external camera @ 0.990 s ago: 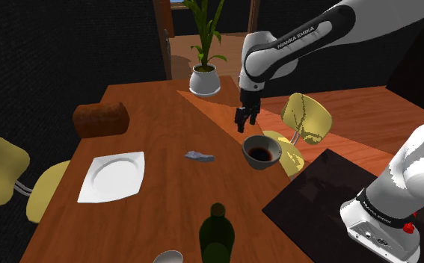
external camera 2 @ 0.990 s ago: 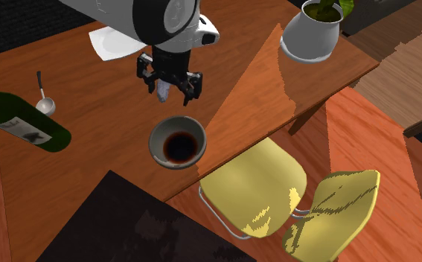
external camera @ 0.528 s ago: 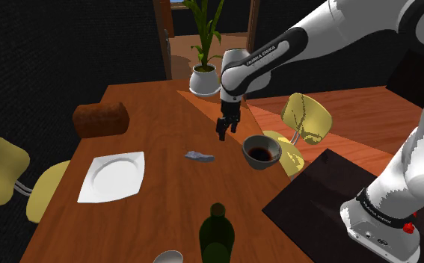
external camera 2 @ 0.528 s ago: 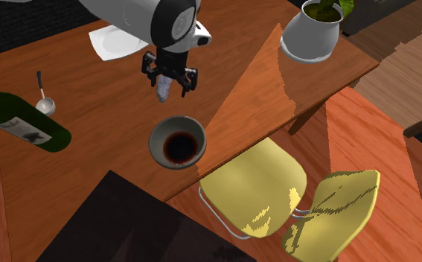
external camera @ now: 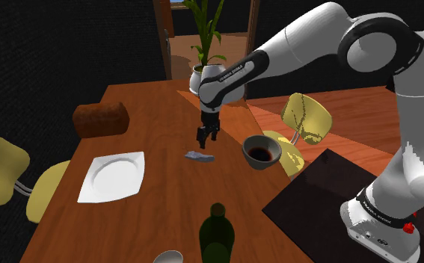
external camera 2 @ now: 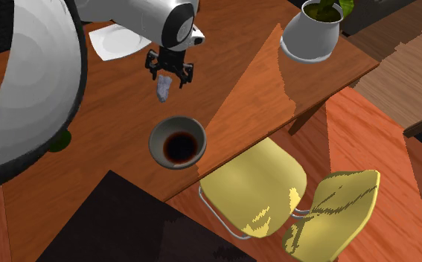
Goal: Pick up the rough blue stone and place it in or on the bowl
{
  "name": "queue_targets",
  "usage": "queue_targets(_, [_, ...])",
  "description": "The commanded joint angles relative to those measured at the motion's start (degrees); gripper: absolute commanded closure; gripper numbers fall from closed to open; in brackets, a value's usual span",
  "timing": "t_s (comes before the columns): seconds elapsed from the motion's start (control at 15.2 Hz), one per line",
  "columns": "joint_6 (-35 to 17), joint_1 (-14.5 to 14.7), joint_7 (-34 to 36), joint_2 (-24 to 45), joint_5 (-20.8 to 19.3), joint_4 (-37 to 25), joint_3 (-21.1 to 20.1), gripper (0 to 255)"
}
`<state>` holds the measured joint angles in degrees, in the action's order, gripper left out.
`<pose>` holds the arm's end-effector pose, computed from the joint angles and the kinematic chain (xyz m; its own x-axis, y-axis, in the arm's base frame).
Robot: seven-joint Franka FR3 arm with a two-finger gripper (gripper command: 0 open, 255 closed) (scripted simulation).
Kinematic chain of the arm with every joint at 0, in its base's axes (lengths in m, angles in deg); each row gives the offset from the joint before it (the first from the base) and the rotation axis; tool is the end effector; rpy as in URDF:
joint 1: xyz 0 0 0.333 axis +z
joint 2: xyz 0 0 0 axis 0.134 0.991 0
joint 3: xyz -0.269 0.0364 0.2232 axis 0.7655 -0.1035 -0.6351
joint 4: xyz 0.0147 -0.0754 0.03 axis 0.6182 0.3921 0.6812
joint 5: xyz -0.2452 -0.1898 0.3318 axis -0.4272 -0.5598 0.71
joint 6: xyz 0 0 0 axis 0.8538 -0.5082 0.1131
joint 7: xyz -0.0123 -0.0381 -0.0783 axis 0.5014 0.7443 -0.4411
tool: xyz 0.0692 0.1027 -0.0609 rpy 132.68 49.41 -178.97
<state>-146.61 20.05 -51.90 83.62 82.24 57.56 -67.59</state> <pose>0.6702 0.2317 0.1844 0.9366 0.3383 -0.0916 0.3024 -0.9120 -0.2770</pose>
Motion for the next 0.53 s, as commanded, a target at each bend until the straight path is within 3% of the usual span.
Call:
queue_targets(0.0, [0.5,0.6,0.1,4.7,-0.1,-5.4,-0.5,0])
queue_targets(0.07, [0.7,0.9,0.1,6.6,-0.2,-7.6,-0.7,0])
queue_targets(0.46, [-2.5,1.6,-0.1,9.2,0.1,-7.2,-1.0,0])
